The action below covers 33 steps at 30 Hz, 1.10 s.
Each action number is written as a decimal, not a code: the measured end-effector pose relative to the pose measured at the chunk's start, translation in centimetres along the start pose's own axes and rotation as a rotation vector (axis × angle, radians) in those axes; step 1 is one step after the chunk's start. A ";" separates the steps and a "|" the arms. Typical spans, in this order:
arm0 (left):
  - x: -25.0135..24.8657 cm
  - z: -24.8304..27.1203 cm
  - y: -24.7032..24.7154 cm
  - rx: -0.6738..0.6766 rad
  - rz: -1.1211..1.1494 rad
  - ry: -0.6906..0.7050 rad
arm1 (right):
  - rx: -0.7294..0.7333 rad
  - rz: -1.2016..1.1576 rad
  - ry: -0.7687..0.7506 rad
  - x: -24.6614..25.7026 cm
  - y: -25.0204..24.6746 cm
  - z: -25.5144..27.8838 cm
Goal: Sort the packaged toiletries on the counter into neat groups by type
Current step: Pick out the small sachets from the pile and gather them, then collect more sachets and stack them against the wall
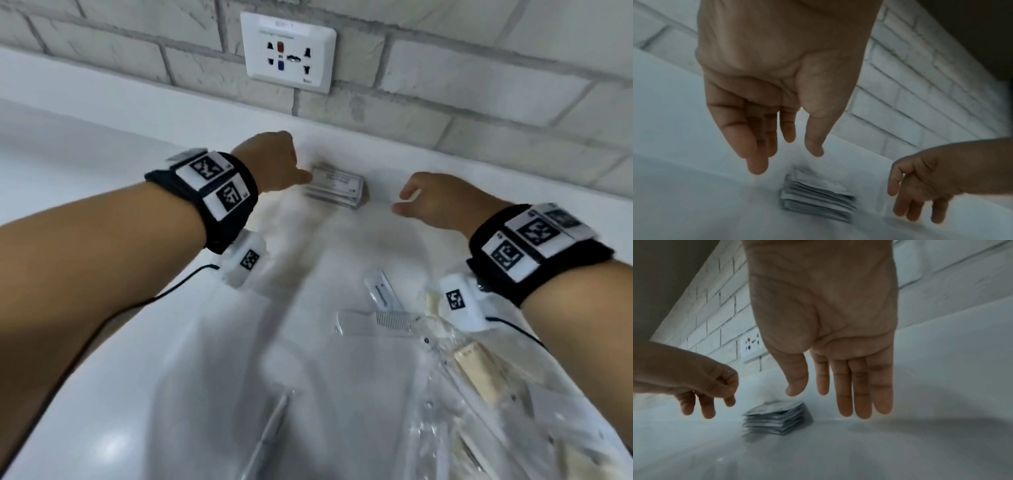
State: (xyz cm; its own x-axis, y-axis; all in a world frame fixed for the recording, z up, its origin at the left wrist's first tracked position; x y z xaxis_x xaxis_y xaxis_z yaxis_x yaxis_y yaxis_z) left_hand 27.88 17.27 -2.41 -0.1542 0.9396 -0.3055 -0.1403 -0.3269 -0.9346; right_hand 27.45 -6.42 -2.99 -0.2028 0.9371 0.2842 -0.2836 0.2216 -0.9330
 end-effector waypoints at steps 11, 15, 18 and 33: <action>-10.4 12.9 11.6 0.260 -0.400 0.711 | 0.157 0.107 0.002 -4.7 6.7 14.2; -9.1 15.5 11.5 0.230 -0.336 0.590 | 0.184 0.036 -0.090 -4.0 7.5 17.9; -7.4 16.6 11.1 0.227 -0.377 0.509 | 0.076 -0.060 -0.093 -4.9 5.6 19.7; -7.5 27.4 9.5 0.163 0.046 0.285 | 0.012 0.002 0.106 -9.2 5.3 31.1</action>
State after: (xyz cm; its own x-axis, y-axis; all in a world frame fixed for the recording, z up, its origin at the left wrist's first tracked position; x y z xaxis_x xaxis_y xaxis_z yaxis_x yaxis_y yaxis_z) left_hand 0.90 4.36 -3.97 0.1124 0.9066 -0.4068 -0.2981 -0.3598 -0.8841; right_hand -1.33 -22.26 -3.74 -0.1037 0.9608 0.2570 -0.2947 0.2171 -0.9306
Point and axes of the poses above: each hand's wrist, its own z-axis away from the middle knuckle, its own y-axis out of the palm, x = y × z, the point moved 6 cm from there along -z, towards the middle knuckle, and after that the axes turned 7 degrees about -y, right-handed, at the moved point
